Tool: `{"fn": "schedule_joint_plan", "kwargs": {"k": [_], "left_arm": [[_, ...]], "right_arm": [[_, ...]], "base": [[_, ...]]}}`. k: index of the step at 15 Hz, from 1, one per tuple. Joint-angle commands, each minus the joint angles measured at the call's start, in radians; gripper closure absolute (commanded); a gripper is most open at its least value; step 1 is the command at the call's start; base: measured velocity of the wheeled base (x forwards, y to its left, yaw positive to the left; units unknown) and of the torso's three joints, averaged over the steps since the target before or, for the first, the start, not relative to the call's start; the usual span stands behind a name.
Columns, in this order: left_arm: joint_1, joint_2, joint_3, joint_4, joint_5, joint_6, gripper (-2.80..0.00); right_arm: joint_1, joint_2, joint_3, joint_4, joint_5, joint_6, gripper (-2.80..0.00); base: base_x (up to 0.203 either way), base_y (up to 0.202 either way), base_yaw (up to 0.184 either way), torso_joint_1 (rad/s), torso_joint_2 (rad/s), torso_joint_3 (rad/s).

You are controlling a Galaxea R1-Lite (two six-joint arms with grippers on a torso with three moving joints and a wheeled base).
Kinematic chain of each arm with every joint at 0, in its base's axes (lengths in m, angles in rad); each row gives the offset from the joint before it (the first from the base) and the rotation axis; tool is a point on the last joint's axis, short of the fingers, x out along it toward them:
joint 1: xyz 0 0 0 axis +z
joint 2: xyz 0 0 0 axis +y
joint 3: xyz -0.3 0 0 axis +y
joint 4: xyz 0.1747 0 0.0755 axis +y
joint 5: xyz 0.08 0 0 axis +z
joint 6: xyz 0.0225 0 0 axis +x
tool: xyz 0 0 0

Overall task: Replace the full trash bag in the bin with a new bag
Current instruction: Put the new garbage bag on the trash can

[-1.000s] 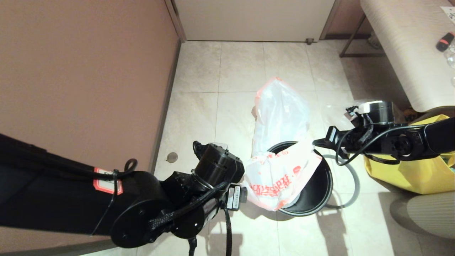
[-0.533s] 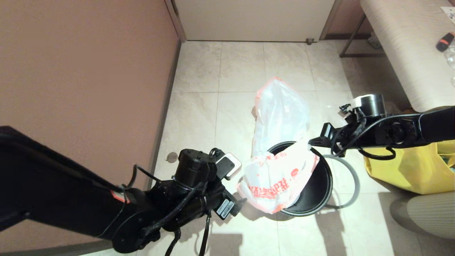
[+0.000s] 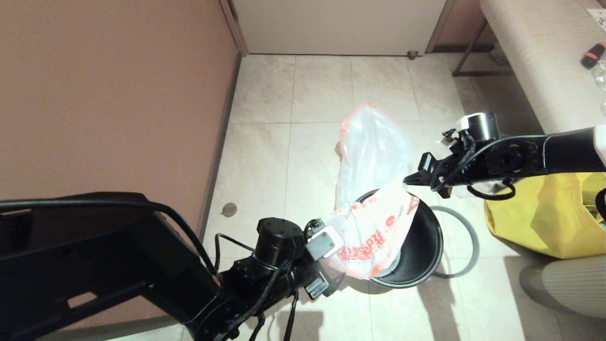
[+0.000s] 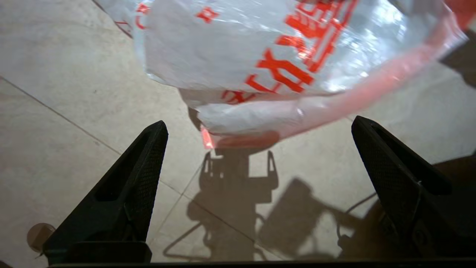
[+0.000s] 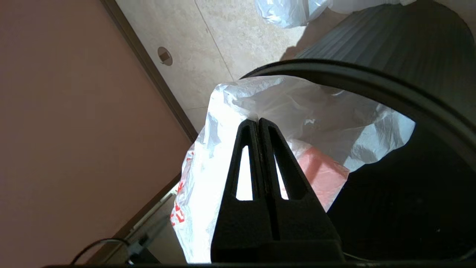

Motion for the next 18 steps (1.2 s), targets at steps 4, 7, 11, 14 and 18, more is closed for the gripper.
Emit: {"fn": "schedule_joint_plan", "kwargs": {"k": [4,7,11,14,18], "left_arm": [[-0.036,-0.035,0.089,-0.045,-0.008,0.014,-2.8],[-0.042,0.041,0.083,-0.065,-0.008,0.019,-2.8],[0.0,0.179,-0.056,-0.173,-0.025,0.024,-2.8],[0.029,0.181,-0.105,-0.181,-0.012,0.023,0.0],[0.043,0.183,-0.111,-0.253,0.005,0.006,0.0]], "right_arm": [[0.001,0.052,-0.089,0.016,-0.001,0.033,0.0],[0.005,0.052,-0.113,0.051,0.002,0.058,0.0],[0.014,0.05,-0.113,0.061,0.005,0.083,0.0],[0.015,0.05,-0.113,0.065,0.006,0.083,0.0],[0.015,0.044,-0.109,0.085,0.006,0.083,0.0]], "base": [[0.0,0.0,0.0,0.0,0.0,0.0],[0.0,0.0,0.0,0.0,0.0,0.0],[0.0,0.0,0.0,0.0,0.0,0.0],[0.0,0.0,0.0,0.0,0.0,0.0],[0.0,0.0,0.0,0.0,0.0,0.0]]}}
